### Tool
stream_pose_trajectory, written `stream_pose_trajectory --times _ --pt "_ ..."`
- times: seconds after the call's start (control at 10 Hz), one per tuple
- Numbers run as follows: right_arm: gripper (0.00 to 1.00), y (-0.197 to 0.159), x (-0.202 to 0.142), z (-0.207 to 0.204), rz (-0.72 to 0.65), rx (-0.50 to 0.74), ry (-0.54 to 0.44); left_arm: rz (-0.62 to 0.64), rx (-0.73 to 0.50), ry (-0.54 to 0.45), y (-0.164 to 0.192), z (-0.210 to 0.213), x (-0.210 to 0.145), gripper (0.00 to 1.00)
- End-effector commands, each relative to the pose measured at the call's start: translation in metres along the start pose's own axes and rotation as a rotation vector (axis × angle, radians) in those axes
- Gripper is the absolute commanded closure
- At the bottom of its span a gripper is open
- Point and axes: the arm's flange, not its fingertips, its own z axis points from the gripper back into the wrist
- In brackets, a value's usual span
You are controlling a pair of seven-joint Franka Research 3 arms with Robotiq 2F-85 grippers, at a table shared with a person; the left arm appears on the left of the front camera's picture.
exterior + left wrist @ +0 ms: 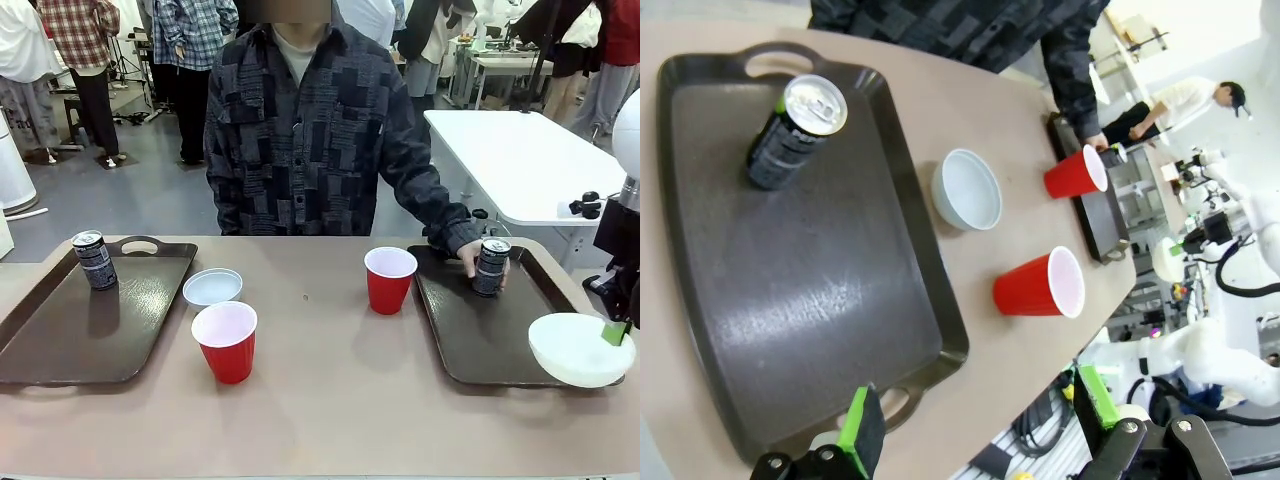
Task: Prepare tableware on both trays.
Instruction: Pick up a Picnic Bowl from the table and place it on a Handle tray.
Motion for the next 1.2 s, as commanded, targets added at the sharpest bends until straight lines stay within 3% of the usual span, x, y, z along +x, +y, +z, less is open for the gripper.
stream_pose_trajectory --times 0.0,0.3,0.7,1.1 --pt "0.96 -0.004 0.013 -0.001 -0.012 -0.007 0.012 0.000 -0.010 -0.011 -0.001 0.001 0.000 0.00" --pt "0.96 -0.007 0.029 -0.001 -0.025 0.035 0.007 0.000 -0.010 -0.011 -0.001 0.001 0.000 0.00" --pt "0.96 -0.021 0.111 -0.033 -0.015 0.080 -0.025 0.000 -0.010 -0.011 -0.001 0.001 0.000 0.00" --pt "0.96 -0.032 0.150 -0.062 -0.015 0.122 -0.095 0.000 -0.010 -0.011 -0.001 0.001 0.000 0.00"
